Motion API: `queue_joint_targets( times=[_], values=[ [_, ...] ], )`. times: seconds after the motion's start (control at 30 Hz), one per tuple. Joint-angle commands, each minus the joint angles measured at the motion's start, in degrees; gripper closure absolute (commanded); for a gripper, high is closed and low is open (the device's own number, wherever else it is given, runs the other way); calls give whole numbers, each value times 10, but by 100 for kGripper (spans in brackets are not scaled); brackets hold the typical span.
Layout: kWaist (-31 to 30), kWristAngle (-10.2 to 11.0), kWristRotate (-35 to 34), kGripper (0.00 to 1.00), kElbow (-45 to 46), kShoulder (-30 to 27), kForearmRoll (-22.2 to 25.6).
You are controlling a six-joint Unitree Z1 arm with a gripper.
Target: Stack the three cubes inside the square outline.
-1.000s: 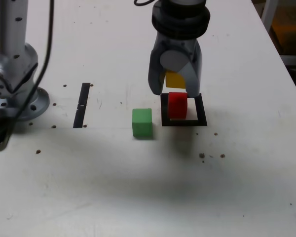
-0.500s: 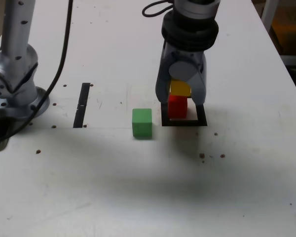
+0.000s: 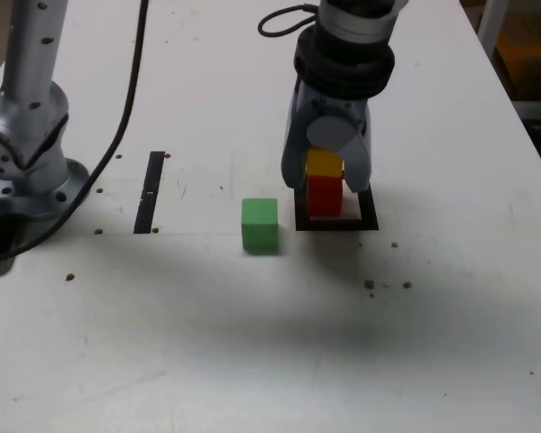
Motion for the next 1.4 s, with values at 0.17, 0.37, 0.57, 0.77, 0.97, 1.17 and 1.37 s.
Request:
queue_joint_targets(
  times=[0.17, 0.37, 0.57, 0.77, 0.97, 1.17, 1.37],
  values=[
    [2, -2, 0, 78, 3, 4, -8],
    [3, 0, 0, 69, 7, 6, -17],
    [4, 0, 3, 63, 14, 5, -26],
    [6, -4, 5, 56, 22, 5, -33],
    [9, -8, 8, 51, 26, 4, -33],
    [11, -10, 13, 47, 26, 3, -33],
    [11, -15, 20, 43, 26, 3, -36]
  ],
)
